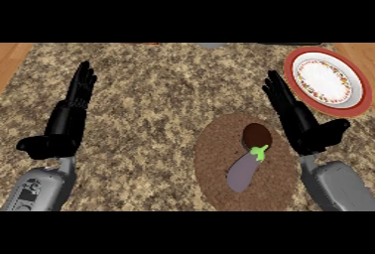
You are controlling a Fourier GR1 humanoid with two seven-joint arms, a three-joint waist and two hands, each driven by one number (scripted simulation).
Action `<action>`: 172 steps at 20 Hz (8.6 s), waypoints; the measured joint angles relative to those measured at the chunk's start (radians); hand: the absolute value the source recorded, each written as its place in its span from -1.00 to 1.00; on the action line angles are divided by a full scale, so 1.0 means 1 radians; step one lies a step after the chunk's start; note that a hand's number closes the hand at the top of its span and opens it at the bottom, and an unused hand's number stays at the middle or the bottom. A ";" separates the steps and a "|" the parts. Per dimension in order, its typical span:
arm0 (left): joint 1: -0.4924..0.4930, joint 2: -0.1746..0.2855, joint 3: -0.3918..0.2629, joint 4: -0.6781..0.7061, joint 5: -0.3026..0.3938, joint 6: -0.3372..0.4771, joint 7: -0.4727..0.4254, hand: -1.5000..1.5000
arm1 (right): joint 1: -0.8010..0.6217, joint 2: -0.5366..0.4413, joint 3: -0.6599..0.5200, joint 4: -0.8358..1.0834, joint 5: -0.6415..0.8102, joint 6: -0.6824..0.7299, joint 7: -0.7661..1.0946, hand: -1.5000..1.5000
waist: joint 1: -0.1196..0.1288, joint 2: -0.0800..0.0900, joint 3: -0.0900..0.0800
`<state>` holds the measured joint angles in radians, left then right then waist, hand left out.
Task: Pick the eggplant from the placemat and place it in the plate
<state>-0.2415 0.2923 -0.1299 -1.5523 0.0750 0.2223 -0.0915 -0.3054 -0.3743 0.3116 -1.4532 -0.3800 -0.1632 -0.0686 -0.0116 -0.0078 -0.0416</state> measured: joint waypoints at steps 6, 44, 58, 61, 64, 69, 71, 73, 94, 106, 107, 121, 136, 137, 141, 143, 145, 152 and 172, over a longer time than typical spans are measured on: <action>0.151 -0.027 0.012 0.124 0.061 -0.013 0.088 0.00 | 0.023 -0.117 -0.168 -0.018 0.018 -0.152 0.083 1.00 | -0.028 0.003 0.029; 0.246 -0.106 -0.048 0.123 0.132 -0.106 0.292 0.00 | 0.195 -0.483 0.170 -0.616 0.573 -0.208 1.232 -1.00 | 0.037 0.011 0.040; 0.260 -0.102 -0.030 0.088 0.117 -0.102 0.326 0.00 | 0.057 -0.162 0.295 -0.390 0.703 -0.151 1.267 -1.00 | 0.023 0.008 0.041; 0.256 -0.115 -0.028 0.104 0.115 -0.101 0.318 0.00 | 0.042 -0.137 0.291 -0.355 0.723 -0.128 1.276 -1.00 | 0.018 0.007 0.040; 0.265 -0.123 -0.029 0.110 0.108 -0.099 0.304 0.00 | 0.042 -0.112 0.293 -0.310 0.750 -0.110 1.277 -1.00 | 0.017 0.007 0.041; 0.257 -0.132 -0.027 0.116 0.095 -0.091 0.299 0.00 | 0.026 -0.071 0.281 -0.252 0.776 -0.069 1.282 -1.00 | 0.016 0.007 0.041; 0.248 -0.131 -0.023 0.126 0.096 -0.101 0.297 0.00 | 0.042 -0.053 0.278 -0.220 0.785 -0.066 1.263 -1.00 | 0.014 0.007 0.041; 0.241 -0.133 -0.021 0.115 0.097 -0.099 0.318 0.00 | 0.057 -0.036 0.272 -0.205 0.791 -0.061 1.252 -1.00 | 0.014 0.007 0.041; 0.256 -0.140 0.001 0.113 0.083 -0.135 0.309 0.00 | 0.007 0.009 0.306 -0.085 0.950 0.079 1.039 1.00 | 0.017 -0.004 0.032; 0.260 -0.145 0.012 0.118 0.074 -0.131 0.303 0.00 | -0.024 -0.019 0.285 -0.142 1.163 -0.228 0.672 1.00 | 0.009 0.005 0.042; 0.257 -0.147 0.013 0.126 0.071 -0.130 0.299 0.00 | -0.018 -0.014 0.266 -0.146 1.168 -0.261 0.662 1.00 | 0.008 0.005 0.042; 0.269 -0.163 0.009 0.112 0.056 -0.141 0.286 0.00 | 0.045 -0.027 -0.133 -0.065 0.840 -0.482 0.367 1.00 | 0.016 0.009 0.044; 0.242 -0.167 0.016 0.125 0.059 -0.172 0.287 0.00 | -0.295 -0.159 -0.558 0.729 0.571 -0.458 -0.244 1.00 | 0.054 0.024 0.046; 0.233 -0.170 0.012 0.123 0.056 -0.169 0.294 0.00 | -0.317 -0.168 -0.576 0.776 0.563 -0.455 -0.276 1.00 | 0.058 0.026 0.047; 0.217 -0.174 0.011 0.129 0.056 -0.172 0.305 0.00 | -0.379 -0.227 -0.633 0.929 0.543 -0.419 -0.377 1.00 | 0.071 0.033 0.048; 0.217 -0.178 0.001 0.123 0.049 -0.170 0.308 0.00 | -0.404 -0.255 -0.654 0.987 0.538 -0.405 -0.413 1.00 | 0.079 0.037 0.048; 0.206 -0.178 -0.001 0.124 0.046 -0.170 0.313 0.00 | -0.424 -0.279 -0.649 1.061 0.554 -0.385 -0.373 -1.00 | 0.089 0.041 0.048; 0.192 -0.192 -0.022 0.128 0.036 -0.177 0.306 0.00 | -0.459 -0.319 -0.575 1.224 0.640 -0.260 -0.306 -1.00 | 0.121 0.055 0.051; 0.200 -0.189 0.006 0.130 0.047 -0.168 0.312 0.00 | -0.443 -0.394 -0.835 1.293 0.384 0.141 -0.544 -1.00 | 0.076 0.043 0.052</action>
<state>-0.0412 0.1032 -0.1234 -1.4221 0.1220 0.0541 0.2206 -0.7488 -0.7686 -0.5234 -0.1601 0.0043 -0.0225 -0.6127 0.0644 0.0352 0.0106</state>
